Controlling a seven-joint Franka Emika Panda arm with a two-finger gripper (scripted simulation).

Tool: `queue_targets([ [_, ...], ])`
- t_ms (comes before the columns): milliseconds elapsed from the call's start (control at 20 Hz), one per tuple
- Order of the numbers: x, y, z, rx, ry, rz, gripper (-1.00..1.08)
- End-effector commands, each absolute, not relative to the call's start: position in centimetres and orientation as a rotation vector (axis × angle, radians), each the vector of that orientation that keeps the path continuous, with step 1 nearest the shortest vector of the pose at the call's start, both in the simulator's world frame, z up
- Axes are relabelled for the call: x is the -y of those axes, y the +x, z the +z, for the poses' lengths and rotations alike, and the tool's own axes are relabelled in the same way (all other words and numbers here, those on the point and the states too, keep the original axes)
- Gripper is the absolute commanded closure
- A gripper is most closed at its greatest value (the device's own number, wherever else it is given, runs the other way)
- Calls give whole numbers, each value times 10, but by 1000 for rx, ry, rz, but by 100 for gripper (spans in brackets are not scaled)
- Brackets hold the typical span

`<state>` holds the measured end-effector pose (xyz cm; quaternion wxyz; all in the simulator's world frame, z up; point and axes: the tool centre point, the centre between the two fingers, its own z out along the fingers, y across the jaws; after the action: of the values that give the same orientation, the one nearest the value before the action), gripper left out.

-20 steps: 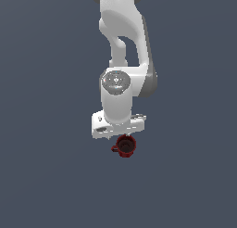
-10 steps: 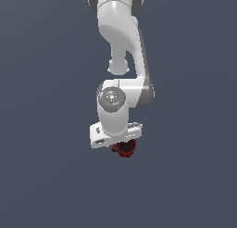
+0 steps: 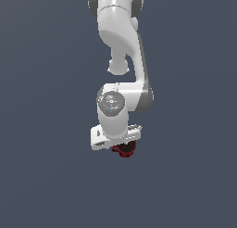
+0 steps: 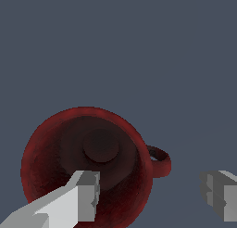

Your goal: Pick up the object and move it to a goal position.

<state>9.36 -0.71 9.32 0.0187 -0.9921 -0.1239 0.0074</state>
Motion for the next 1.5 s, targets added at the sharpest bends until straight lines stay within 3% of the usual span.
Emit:
queue_targets([
  [0, 7, 93, 81, 386, -3080, 26, -60],
  [200, 6, 93, 73, 387, -3079, 26, -60],
  [250, 6, 93, 73, 387, -3079, 26, 108],
  [950, 13, 94, 79, 384, -3081, 24, 108],
  [1450, 57, 105, 130, 384, -3081, 24, 108],
])
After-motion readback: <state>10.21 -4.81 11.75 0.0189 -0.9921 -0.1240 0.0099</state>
